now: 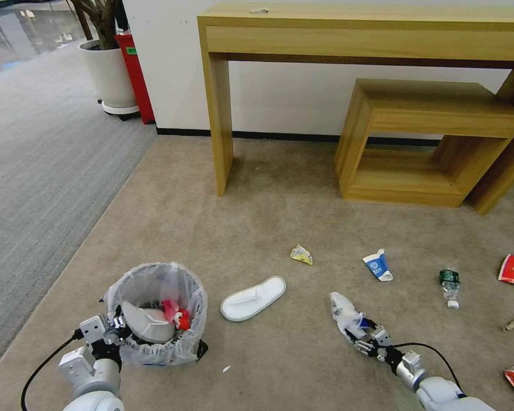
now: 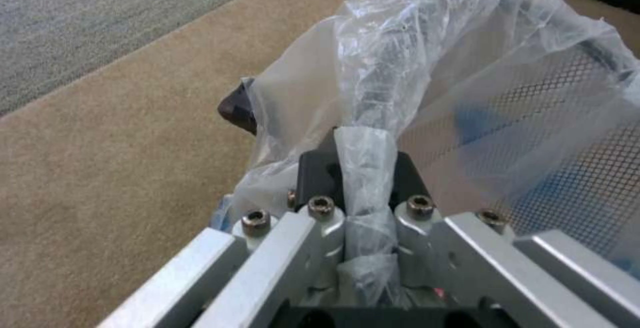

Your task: Pick up the trash bin and place the garbage on the floor into it.

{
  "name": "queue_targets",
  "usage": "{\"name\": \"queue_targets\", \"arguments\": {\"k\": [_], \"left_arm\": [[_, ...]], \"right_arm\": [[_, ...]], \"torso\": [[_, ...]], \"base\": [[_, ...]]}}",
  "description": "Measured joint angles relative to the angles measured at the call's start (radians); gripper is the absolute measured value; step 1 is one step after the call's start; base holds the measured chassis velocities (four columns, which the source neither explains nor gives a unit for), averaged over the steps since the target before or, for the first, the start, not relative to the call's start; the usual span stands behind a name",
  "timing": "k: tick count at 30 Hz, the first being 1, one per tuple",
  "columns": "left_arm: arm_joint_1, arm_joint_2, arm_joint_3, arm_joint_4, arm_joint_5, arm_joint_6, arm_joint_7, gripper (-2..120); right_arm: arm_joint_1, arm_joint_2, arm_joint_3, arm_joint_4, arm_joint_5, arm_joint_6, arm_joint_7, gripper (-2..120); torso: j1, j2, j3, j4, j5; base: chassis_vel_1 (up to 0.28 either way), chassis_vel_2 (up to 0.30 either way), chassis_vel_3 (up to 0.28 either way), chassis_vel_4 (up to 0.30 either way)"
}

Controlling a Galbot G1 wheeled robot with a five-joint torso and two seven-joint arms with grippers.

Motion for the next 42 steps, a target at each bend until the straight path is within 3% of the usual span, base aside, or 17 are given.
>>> {"name": "queue_targets", "arguments": {"k": [8, 13, 19, 21, 23, 25, 27, 28, 30, 32, 34, 36, 37, 39, 42], "left_arm": [[-0.006, 0.002, 0.001, 0.012, 0.0, -0.004, 0.003, 3], [-0.01, 0.003, 0.005, 0.016, -0.001, -0.004, 0.003, 3], [-0.009, 0.004, 0.006, 0.018, 0.001, -0.004, 0.003, 3], [-0.007, 0.004, 0.006, 0.018, 0.004, -0.004, 0.005, 3], [-0.006, 0.004, 0.006, 0.018, 0.006, -0.004, 0.005, 3], [-0.002, 0.002, 0.01, 0.013, 0.012, -0.004, 0.007, 3], [-0.001, 0.001, 0.012, 0.011, 0.014, -0.003, 0.008, 3], [0.005, -0.001, 0.02, 0.001, 0.021, 0.0, 0.011, 3], [0.006, -0.001, 0.022, -0.002, 0.023, 0.0, 0.012, 3], [0.014, -0.003, 0.036, -0.015, 0.034, 0.004, 0.018, 2], [0.018, -0.003, 0.044, -0.019, 0.039, 0.005, 0.021, 1], [0.025, -0.002, 0.065, -0.03, 0.05, 0.006, 0.024, 1], [0.025, -0.002, 0.065, -0.03, 0.05, 0.006, 0.024, 1], [0.028, -0.002, 0.078, -0.039, 0.056, 0.011, 0.025, 1], [0.03, -0.004, 0.086, -0.047, 0.059, 0.015, 0.025, 1]], "right_arm": [[0.002, 0.002, 0.001, 0.007, -0.003, 0.018, -0.002, 22], [-0.002, -0.003, 0.01, 0.018, 0.039, 0.058, -0.082, 2], [-0.029, -0.03, 0.022, 0.096, 0.126, 0.082, -0.173, 0], [-0.053, -0.066, 0.038, 0.216, 0.201, 0.098, -0.236, 0], [-0.06, -0.078, 0.043, 0.258, 0.217, 0.1, -0.244, 0], [-0.075, -0.114, 0.051, 0.389, 0.266, 0.103, -0.265, 0], [-0.078, -0.125, 0.053, 0.427, 0.275, 0.103, -0.267, 0], [-0.082, -0.165, 0.053, 0.561, 0.299, 0.096, -0.268, 0], [-0.082, -0.173, 0.052, 0.59, 0.302, 0.095, -0.268, 0], [-0.07, -0.226, 0.024, 0.733, 0.315, 0.079, -0.255, 0], [-0.062, -0.246, 0.005, 0.779, 0.318, 0.073, -0.245, 0], [-0.011, -0.307, -0.083, 0.934, 0.319, 0.05, -0.208, 0], [-0.011, -0.307, -0.083, 0.934, 0.319, 0.05, -0.208, 0], [0.074, -0.343, -0.193, 1.052, 0.323, 0.024, -0.169, 0], [0.173, -0.355, -0.292, 1.106, 0.329, 0.008, -0.144, 0]], "torso": [[0.0, 0.0, 0.0, 0.0, -0.0001], [0.0, 0.0, 0.0, -0.0001, -0.0003], [0.0, 0.0, 0.0, -0.0002, -0.0004], [0.0, 0.0, 0.0, -0.0003, -0.0003], [0.0, 0.0, 0.0, -0.0003, -0.0004], [0.0, 0.0, 0.0, 0.0, -0.0004], [0.0, 0.0, 0.0, -0.0001, -0.0005], [0.0, 0.0, 0.0, -0.0002, -0.0008], [0.0, 0.0, 0.0, -0.0002, -0.0008], [0.0, 0.0, 0.0, 0.0, -0.0012], [0.0, 0.0, 0.0, -0.0001, -0.0011], [0.0, 0.0, 0.0, -0.0004, -0.0009], [0.0, 0.0, 0.0, -0.0004, -0.0009], [0.0, 0.0, 0.0, -0.0004, -0.0006], [0.0, 0.0, 0.0, 0.0, -0.0013]], "base": [[0.0, 0.0, 0.0, 0.0], [0.0, 0.0, 0.0, 0.0], [0.0, 0.0, 0.0, 0.0], [0.0, 0.0, 0.0, 0.0], [0.0, 0.0, 0.0, 0.0], [0.0, 0.0, 0.0, 0.0], [0.0, 0.0, 0.0, 0.0], [0.0, 0.0, 0.0, 0.0], [0.0, 0.0, 0.0, 0.0], [0.0, 0.0, 0.0, 0.0], [0.0, 0.0, 0.0, 0.0], [0.0, 0.0, 0.0, 0.0], [0.0, 0.0, 0.0, 0.0], [0.0, 0.0, 0.0, 0.0], [0.0, 0.0, 0.0, 0.0]]}}
